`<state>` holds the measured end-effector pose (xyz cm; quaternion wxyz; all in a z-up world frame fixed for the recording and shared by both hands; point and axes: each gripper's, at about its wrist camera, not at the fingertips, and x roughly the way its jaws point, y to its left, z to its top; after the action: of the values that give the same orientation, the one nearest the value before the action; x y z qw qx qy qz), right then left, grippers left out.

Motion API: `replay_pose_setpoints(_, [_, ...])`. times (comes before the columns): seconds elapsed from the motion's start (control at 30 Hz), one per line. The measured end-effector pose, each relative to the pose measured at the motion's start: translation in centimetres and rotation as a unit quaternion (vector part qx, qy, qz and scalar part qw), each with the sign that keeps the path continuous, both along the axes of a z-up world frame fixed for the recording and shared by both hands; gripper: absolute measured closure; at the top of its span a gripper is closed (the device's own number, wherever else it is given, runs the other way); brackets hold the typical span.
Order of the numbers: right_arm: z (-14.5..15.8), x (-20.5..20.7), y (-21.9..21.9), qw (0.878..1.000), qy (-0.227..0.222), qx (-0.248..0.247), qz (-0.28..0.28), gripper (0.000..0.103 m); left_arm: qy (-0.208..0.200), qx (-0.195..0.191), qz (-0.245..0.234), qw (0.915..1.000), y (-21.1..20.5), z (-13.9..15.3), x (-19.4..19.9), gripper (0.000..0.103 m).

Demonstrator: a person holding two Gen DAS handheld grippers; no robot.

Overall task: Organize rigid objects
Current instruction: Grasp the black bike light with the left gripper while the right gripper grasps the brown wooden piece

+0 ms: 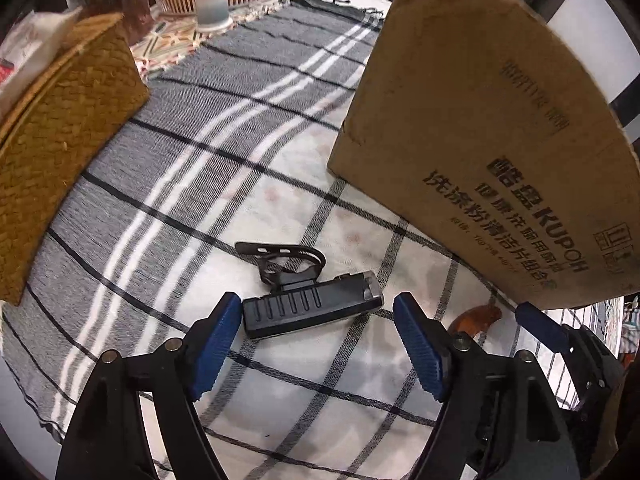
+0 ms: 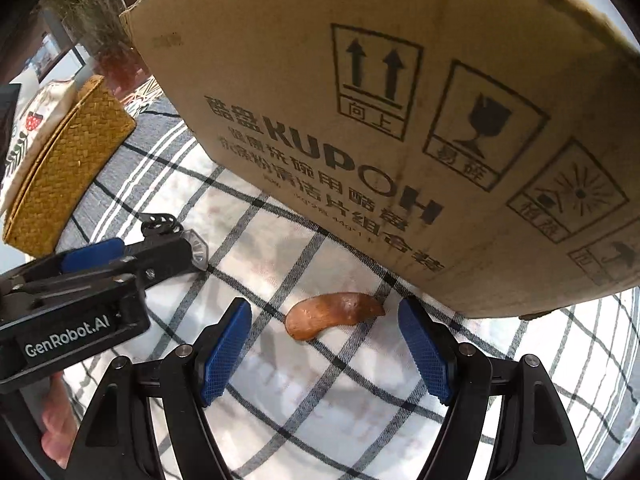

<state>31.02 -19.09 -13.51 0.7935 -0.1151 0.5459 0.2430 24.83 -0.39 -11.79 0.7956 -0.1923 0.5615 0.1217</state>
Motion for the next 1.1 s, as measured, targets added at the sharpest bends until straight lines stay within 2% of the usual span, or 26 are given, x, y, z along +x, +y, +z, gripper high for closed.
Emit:
replay_pose_setpoints(0.17, [-0.4, -0.2, 0.4, 1.0, -0.017, -0.014, 0.006, 0.026, 0.003, 0.012, -0.001, 0.9999, -0.3, -0.6, 0.3, 0.025])
replay_pose_setpoints(0.53, [-2.4, -0.6, 0.4, 0.999, -0.036, -0.004, 0.012, 0.027, 0.006, 0.043, -0.031, 0.9986, -1.4, -1.5, 0.8, 0.027])
replay_pose_setpoints(0.63, [-2.5, -1.0, 0.6, 0.999, -0.051, -0.012, 0.016, 0.029, -0.001, 0.052, -0.037, 0.998, -1.6, -1.5, 0.9, 0.029])
replay_pose_setpoints(0.73, [-2.3, -1.3, 0.8, 0.998, -0.055, -0.013, 0.017, 0.044, -0.009, 0.05, -0.037, 0.998, -1.6, -1.4, 0.7, 0.029])
replay_pose_setpoints(0.9, [-2.0, -1.8, 1.3, 0.997, -0.067, -0.038, 0.017, 0.045, -0.018, 0.06, -0.058, 0.9963, -1.7, -1.3, 0.0, 0.03])
replay_pose_setpoints(1.1, [-1.8, -2.3, 0.9, 0.997, -0.062, -0.055, -0.011, 0.045, -0.033, 0.078, -0.099, 0.9915, -1.7, -1.1, -0.8, 0.03])
